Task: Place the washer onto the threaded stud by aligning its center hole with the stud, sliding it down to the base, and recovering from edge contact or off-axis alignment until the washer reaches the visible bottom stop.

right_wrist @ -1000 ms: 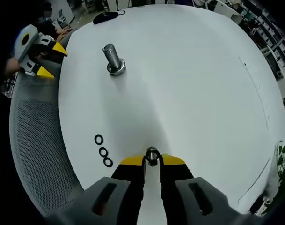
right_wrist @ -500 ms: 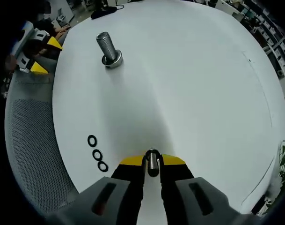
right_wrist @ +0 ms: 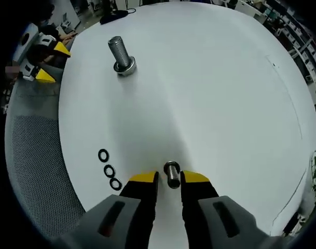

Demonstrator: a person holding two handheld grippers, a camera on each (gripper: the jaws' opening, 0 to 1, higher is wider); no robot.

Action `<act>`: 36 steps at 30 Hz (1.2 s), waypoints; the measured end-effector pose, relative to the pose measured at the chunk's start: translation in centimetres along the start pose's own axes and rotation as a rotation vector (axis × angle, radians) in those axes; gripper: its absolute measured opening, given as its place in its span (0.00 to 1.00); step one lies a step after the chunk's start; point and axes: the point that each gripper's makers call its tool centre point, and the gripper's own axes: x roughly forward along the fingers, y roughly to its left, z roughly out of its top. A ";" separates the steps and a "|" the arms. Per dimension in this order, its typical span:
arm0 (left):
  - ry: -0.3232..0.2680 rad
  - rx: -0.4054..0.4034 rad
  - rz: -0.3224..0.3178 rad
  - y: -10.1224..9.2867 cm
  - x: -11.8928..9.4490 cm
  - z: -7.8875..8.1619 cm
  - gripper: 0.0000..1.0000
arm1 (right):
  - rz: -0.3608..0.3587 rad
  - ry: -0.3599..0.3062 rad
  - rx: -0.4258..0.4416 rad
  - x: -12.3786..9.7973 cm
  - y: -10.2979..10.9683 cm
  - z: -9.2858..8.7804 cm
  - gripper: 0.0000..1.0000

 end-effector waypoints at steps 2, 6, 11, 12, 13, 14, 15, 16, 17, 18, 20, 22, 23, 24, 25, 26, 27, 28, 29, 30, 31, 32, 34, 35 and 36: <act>0.000 -0.005 0.004 0.1 0.0 0.0 0.30 | -0.003 -0.008 0.003 -0.2 0.0 -0.3 0.22; 0.005 -0.010 0.006 0.1 -0.1 -0.2 0.30 | -0.012 -0.012 0.030 -0.9 -0.2 -1.4 0.23; -0.001 -0.025 0.005 0.3 -0.2 -0.1 0.30 | -0.021 -0.015 0.047 -1.5 -0.1 -2.8 0.24; 0.000 -0.025 0.004 0.2 -0.2 -0.1 0.30 | -0.021 -0.014 0.054 -1.5 -0.1 -3.0 0.24; 0.000 -0.023 0.000 0.2 -0.1 -0.1 0.30 | -0.022 -0.012 0.065 -1.6 -0.1 -3.4 0.24; 0.000 -0.020 -0.003 0.1 -0.1 -0.1 0.30 | -0.022 -0.012 0.070 -1.7 0.0 -3.6 0.24; 0.004 -0.013 -0.005 0.0 -0.1 -0.1 0.30 | -0.021 -0.014 0.077 -1.7 0.0 -3.8 0.25; 0.005 -0.011 -0.007 0.0 -0.1 -0.2 0.30 | -0.022 -0.014 0.079 -1.7 0.1 -3.9 0.25; 0.003 -0.008 -0.009 -0.1 -0.1 -0.1 0.30 | -0.021 -0.013 0.084 -1.7 0.2 -4.1 0.25; 0.001 -0.009 -0.011 -0.1 -0.1 -0.1 0.30 | -0.018 -0.014 0.086 -1.8 0.5 -4.1 0.25; 0.002 -0.015 -0.014 -0.1 -0.1 -0.1 0.30 | -0.003 -0.026 0.084 -1.9 1.1 -4.1 0.25; 0.002 -0.016 -0.018 -0.1 0.0 -0.2 0.30 | 0.042 -0.047 0.067 -1.7 2.1 -3.9 0.25; 0.001 -0.015 -0.021 -0.2 -0.1 -0.1 0.30 | 0.036 -0.040 0.064 -1.7 2.2 -4.0 0.25; 0.001 -0.012 -0.023 -0.3 0.0 -0.1 0.30 | 0.031 -0.032 0.052 -1.7 2.3 -4.1 0.25; 0.001 -0.010 -0.029 -0.4 0.0 -0.1 0.30 | 0.031 -0.027 0.049 -1.6 2.4 -4.1 0.25; 0.003 -0.008 -0.033 -0.5 0.0 -0.2 0.30 | 0.036 -0.021 0.054 -1.6 2.7 -4.1 0.25; 0.009 -0.004 -0.037 -0.6 0.0 -0.3 0.30 | 0.043 -0.020 0.061 -1.6 2.8 -4.1 0.26; 0.010 -0.003 -0.043 -0.7 0.0 -0.3 0.30 | 0.045 -0.020 0.064 -1.5 2.9 -4.1 0.27; 0.009 -0.004 -0.048 -0.8 0.0 -0.3 0.30 | 0.047 -0.021 0.064 -1.5 3.1 -4.0 0.27; 0.007 -0.002 -0.054 -0.9 0.0 -0.3 0.30 | 0.054 -0.025 0.063 -1.7 3.6 -3.8 0.28; 0.006 0.000 -0.058 -1.0 0.0 -0.3 0.30 | 0.064 -0.033 0.069 -1.7 3.9 -3.6 0.28; 0.005 -0.001 -0.064 -1.1 0.0 -0.2 0.30 | 0.074 -0.046 0.080 -1.8 4.3 -3.2 0.28; 0.004 0.001 -0.072 -1.2 0.0 -0.2 0.30 | 0.074 -0.051 0.085 -1.8 4.6 -2.8 0.28; 0.002 0.003 -0.072 -1.2 0.0 -0.2 0.30 | 0.074 -0.051 0.085 -1.8 4.8 -2.7 0.28; 0.002 0.006 -0.065 -1.1 0.0 -0.2 0.30 | 0.072 -0.043 0.085 -1.7 5.1 -2.6 0.28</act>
